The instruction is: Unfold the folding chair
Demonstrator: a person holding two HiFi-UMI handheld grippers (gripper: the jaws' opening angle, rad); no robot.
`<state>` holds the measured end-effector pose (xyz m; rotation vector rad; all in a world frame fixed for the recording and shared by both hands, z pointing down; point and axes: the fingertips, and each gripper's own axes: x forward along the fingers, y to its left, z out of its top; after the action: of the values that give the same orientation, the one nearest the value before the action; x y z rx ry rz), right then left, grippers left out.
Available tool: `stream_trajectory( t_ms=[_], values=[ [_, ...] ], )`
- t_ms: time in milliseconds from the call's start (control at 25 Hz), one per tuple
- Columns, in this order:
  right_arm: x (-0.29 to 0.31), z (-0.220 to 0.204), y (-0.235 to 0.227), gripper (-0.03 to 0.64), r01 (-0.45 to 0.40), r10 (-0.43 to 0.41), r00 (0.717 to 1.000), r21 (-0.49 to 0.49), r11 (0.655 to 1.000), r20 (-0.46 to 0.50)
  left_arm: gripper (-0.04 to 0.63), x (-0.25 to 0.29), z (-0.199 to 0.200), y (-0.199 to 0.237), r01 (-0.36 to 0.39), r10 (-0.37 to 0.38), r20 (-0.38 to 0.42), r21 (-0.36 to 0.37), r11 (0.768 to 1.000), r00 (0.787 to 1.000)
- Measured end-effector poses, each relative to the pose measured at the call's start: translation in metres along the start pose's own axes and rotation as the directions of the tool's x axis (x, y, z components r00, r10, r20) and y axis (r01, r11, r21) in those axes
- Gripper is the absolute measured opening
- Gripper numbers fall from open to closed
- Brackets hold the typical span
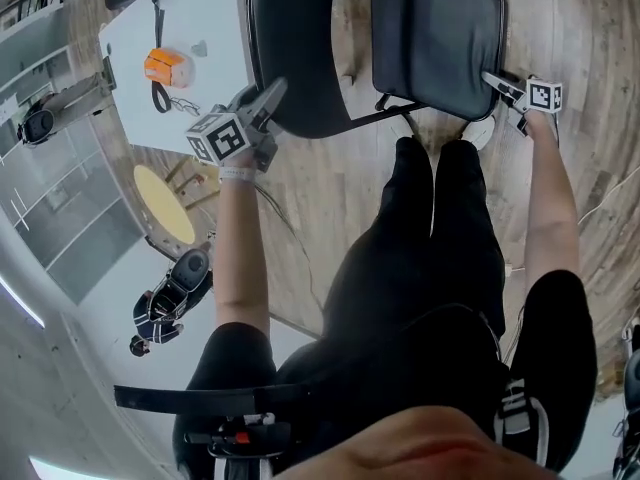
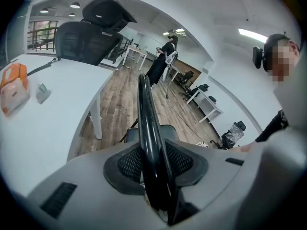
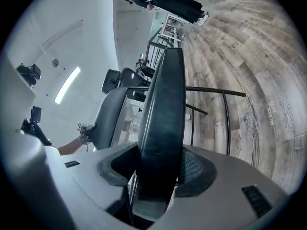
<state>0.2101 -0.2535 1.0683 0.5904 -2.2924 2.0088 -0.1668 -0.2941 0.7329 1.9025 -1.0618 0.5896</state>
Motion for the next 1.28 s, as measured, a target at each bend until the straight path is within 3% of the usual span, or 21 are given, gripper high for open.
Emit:
stream_trajectory(
  t_ms=[120,280,440,560,720,840,960,1040,1160,1280],
  values=[
    [-0.001,-0.002,-0.013,0.202,-0.047,0.047,0.999,0.001,0.999,-0.001,0.115,0.004,-0.005,0.009,0.006,-0.006,-0.01,-0.015,1.0,1.0],
    [-0.019,-0.011,-0.056,0.209,0.023,-0.023,1.0,0.045,0.999,-0.002,0.115,0.018,-0.015,0.014,0.005,-0.006,-0.029,-0.03,1.0,1.0],
    [-0.022,-0.012,-0.063,0.213,-0.105,0.104,0.994,0.093,0.99,0.02,0.115,0.028,-0.021,0.013,0.002,-0.004,-0.046,-0.037,0.999,0.999],
    [-0.03,-0.015,-0.089,0.216,-0.045,0.046,0.999,0.098,0.994,-0.01,0.115,0.035,-0.023,0.01,0.004,-0.006,-0.048,-0.04,0.999,0.999],
    [-0.036,-0.015,-0.1,0.219,-0.114,0.115,0.993,0.114,0.987,0.003,0.116,0.049,-0.028,-0.014,0.029,-0.03,-0.059,-0.017,0.999,0.998],
    [-0.04,-0.016,-0.107,0.222,-0.133,0.134,0.991,0.121,0.984,0.002,0.118,0.054,-0.03,-0.02,-0.003,0.002,-0.061,-0.008,1.0,0.998],
    [-0.05,-0.022,-0.134,0.235,0.018,-0.015,0.999,0.113,0.993,-0.029,0.118,0.056,-0.035,-0.011,-0.035,0.034,-0.037,-0.019,0.999,0.999],
    [-0.055,-0.017,-0.138,0.264,0.086,-0.085,0.996,0.075,0.993,-0.018,0.129,0.059,-0.038,-0.008,-0.048,0.049,-0.029,0.023,0.999,0.998],
    [-0.074,0.003,-0.13,0.308,0.156,-0.155,0.985,-0.009,0.988,0.074,0.199,0.056,-0.038,-0.005,-0.084,0.085,-0.003,0.08,0.993,0.996],
    [-0.104,0.024,-0.115,0.308,0.245,-0.234,0.956,-0.041,0.969,0.177,0.235,0.036,-0.029,0.004,-0.128,0.124,0.073,0.053,0.99,0.99]
  ],
)
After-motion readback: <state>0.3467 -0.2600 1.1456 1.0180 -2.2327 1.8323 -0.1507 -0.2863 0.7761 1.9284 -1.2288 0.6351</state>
